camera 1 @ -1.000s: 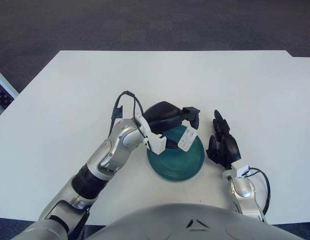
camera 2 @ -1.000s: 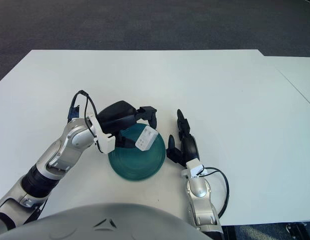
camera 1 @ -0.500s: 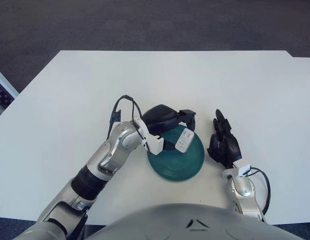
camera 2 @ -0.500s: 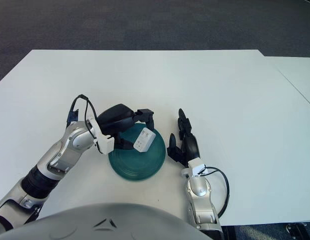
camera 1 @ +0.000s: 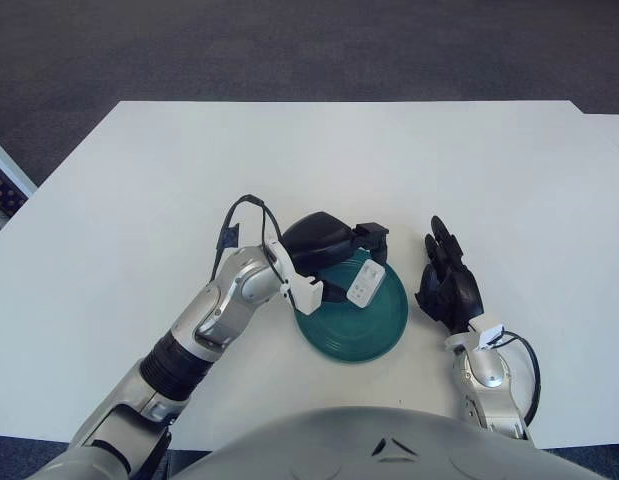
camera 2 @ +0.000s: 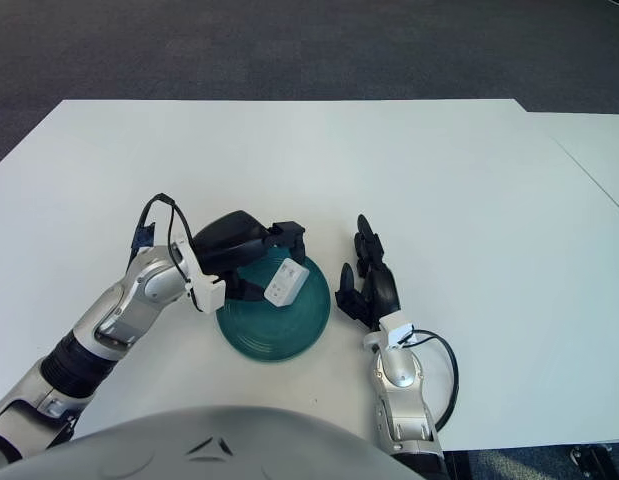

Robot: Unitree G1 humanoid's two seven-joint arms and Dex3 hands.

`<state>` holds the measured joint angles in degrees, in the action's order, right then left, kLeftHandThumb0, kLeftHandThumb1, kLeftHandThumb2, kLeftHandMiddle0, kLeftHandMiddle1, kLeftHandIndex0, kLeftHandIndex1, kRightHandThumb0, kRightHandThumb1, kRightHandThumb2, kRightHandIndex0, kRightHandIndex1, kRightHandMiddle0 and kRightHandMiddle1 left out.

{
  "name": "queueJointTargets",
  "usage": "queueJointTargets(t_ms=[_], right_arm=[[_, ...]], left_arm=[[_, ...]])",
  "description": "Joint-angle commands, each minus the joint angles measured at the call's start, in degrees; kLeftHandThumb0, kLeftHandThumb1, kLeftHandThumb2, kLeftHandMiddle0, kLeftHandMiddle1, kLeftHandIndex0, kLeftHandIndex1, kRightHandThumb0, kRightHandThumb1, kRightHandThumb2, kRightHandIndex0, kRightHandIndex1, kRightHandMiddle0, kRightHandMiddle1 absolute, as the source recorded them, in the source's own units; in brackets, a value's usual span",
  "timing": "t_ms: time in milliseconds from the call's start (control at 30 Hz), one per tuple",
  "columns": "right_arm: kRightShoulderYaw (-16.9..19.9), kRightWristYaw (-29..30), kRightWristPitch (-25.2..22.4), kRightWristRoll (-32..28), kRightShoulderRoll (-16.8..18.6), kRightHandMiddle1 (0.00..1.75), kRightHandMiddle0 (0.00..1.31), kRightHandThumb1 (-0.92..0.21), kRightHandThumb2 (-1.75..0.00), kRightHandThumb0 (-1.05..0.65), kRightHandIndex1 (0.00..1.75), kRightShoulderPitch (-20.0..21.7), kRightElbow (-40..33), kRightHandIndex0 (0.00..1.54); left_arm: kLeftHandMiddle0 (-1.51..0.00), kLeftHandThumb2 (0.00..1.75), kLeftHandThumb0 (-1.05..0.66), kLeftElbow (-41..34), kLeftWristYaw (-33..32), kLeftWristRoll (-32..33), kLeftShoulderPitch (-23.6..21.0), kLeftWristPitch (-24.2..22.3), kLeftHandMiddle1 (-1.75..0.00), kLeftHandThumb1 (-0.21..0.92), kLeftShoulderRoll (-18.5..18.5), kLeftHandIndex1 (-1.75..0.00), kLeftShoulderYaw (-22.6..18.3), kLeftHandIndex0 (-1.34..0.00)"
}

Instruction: Put the charger into the plate.

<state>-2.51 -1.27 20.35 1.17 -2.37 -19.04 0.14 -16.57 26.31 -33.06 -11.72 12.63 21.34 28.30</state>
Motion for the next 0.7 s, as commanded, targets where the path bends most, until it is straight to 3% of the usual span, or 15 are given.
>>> queueJointTargets(t_ms=[0, 100, 200, 233, 267, 300, 333, 367, 400, 433, 533, 667], right_arm=[[0.4, -0.2, -2.2, 0.2, -0.3, 0.0, 0.0, -0.92, -0.9, -1.05, 0.0, -1.2, 3.1, 0.0], [0.5, -0.4, -2.0, 0.1, -0.4, 0.0, 0.0, -0.92, -0.9, -1.05, 0.0, -0.9, 3.6, 0.0], [0.4, -0.4, -1.8, 0.2, -0.4, 0.0, 0.0, -0.92, -0.9, -1.05, 0.0, -0.7, 4.0, 0.0], [0.4, -0.4, -1.6, 0.2, -0.3, 0.0, 0.0, -0.92, -0.9, -1.05, 0.0, -0.7, 4.0, 0.0], [0.3, -0.4, -1.5, 0.3, -0.3, 0.0, 0.0, -0.92, -0.9, -1.05, 0.0, -0.6, 4.1, 0.0], [0.3, -0.4, -1.3, 0.4, -0.3, 0.0, 0.0, -0.92, -0.9, -1.05, 0.0, -0.6, 4.2, 0.0], [0.2, -0.2, -1.0, 0.9, -0.4, 0.0, 0.0, -0.92, -0.9, -1.05, 0.0, -0.6, 4.2, 0.0], [0.1, -0.1, -0.8, 1.3, -0.4, 0.0, 0.0, -0.92, -0.9, -1.05, 0.0, -0.6, 4.2, 0.0], [0.0, 0.2, -0.8, 1.7, -0.5, 0.0, 0.0, -0.92, -0.91, -1.05, 0.0, -0.6, 4.0, 0.0], [0.0, 0.3, -0.9, 2.0, -0.5, 0.0, 0.0, -0.92, -0.91, -1.05, 0.0, -0.5, 4.0, 0.0], [-0.1, 0.8, -2.1, 3.0, -0.5, 0.0, 0.0, -0.92, -0.92, -1.05, 0.0, -0.8, 2.9, 0.0], [-0.2, 1.1, -2.9, 3.7, -0.5, 0.0, 0.0, -0.92, -0.92, -1.05, 0.0, -1.0, 2.1, 0.0]], left_arm=[[-1.09, 1.31, -0.48, 0.2, 2.6, 1.6, -1.4, 0.9, -1.75, 0.31, 1.5, -1.75, -0.2, -0.61], [-1.06, 1.29, -0.49, -0.3, 5.6, 3.1, -2.1, 1.0, -1.75, 0.33, 2.4, -1.75, 0.1, -0.6], [-0.77, 0.72, -0.81, -1.2, 9.2, 4.3, -2.7, -0.2, -1.75, 0.72, 3.2, -1.72, 0.3, -0.33], [-0.74, 0.66, -0.84, -1.4, 10.9, 4.4, -3.3, -0.8, -1.75, 0.76, 3.6, -1.72, 0.5, -0.3], [-0.47, 0.6, -0.91, -1.6, 12.1, 4.5, -3.6, -1.3, -1.71, 0.82, 3.9, -1.62, 0.6, -0.19], [-0.3, 0.57, -0.96, -1.9, 13.6, 4.5, -4.2, -1.7, -1.69, 0.86, 4.3, -1.55, 0.8, -0.12], [-0.24, 0.55, -0.98, -2.1, 15.5, 4.4, -5.2, -1.6, -1.57, 0.87, 5.2, -1.45, 1.1, -0.1], [-0.15, 0.53, -1.0, -2.3, 16.8, 4.2, -5.9, -1.4, -1.03, 0.89, 5.8, -1.03, 1.3, -0.06], [-0.1, 0.53, -1.02, -2.5, 18.0, 4.2, -6.4, -1.3, -0.67, 0.9, 6.4, -0.75, 1.4, -0.04], [-0.06, 0.52, -1.03, -2.5, 18.8, 4.2, -6.8, -1.2, -0.43, 0.91, 6.7, -0.49, 1.4, -0.02], [-0.02, 0.51, -1.04, -2.7, 20.9, 3.8, -7.5, -1.0, -0.14, 0.92, 7.9, -0.16, 1.5, -0.01], [0.0, 0.51, -1.05, -3.2, 22.8, 3.4, -8.3, -0.5, -0.04, 0.92, 9.1, -0.04, 1.6, 0.0]])
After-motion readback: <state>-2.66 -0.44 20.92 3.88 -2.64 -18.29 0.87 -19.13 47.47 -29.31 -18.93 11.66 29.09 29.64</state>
